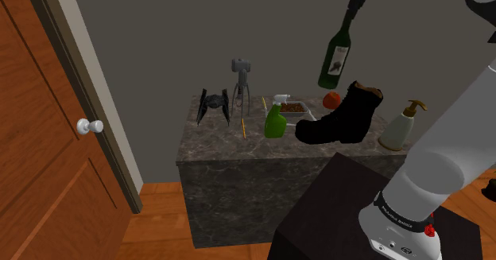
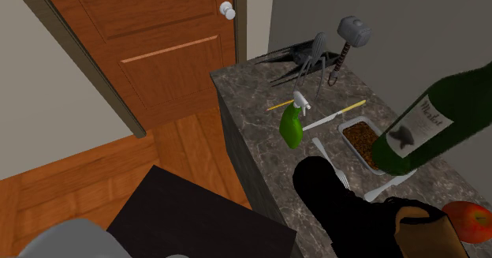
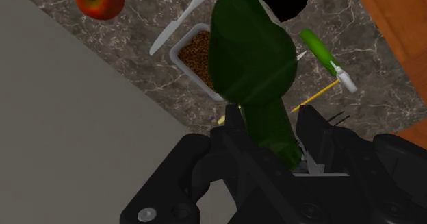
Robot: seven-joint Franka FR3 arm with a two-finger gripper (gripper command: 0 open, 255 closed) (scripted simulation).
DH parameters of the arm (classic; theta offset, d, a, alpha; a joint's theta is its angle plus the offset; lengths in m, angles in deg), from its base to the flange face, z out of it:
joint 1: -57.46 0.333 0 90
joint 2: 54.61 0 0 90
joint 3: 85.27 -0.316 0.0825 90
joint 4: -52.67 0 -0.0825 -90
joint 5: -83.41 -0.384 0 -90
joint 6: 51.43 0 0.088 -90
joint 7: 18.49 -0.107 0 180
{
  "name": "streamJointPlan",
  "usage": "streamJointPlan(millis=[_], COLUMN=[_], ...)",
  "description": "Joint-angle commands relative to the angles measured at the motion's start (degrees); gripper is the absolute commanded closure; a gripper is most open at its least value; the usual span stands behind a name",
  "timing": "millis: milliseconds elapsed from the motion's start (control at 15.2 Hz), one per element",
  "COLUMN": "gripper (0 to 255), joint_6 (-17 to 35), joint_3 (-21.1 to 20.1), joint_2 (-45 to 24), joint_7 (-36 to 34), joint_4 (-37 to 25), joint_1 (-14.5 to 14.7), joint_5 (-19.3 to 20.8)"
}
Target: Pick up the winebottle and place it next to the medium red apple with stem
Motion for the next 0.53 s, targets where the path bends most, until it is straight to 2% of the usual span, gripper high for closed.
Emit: streamJointPlan(millis=[0, 462], gripper=[255, 255], joint_6=[0.9, 3.1], joint_3=[1.8, 7.0], joint_2=[-2.0, -11.8], joint_7=[3.0, 13.8], joint_4=[-0.8, -5.6], joint_1=[-1.2, -7.2], joint_5=[-1.4, -8.5])
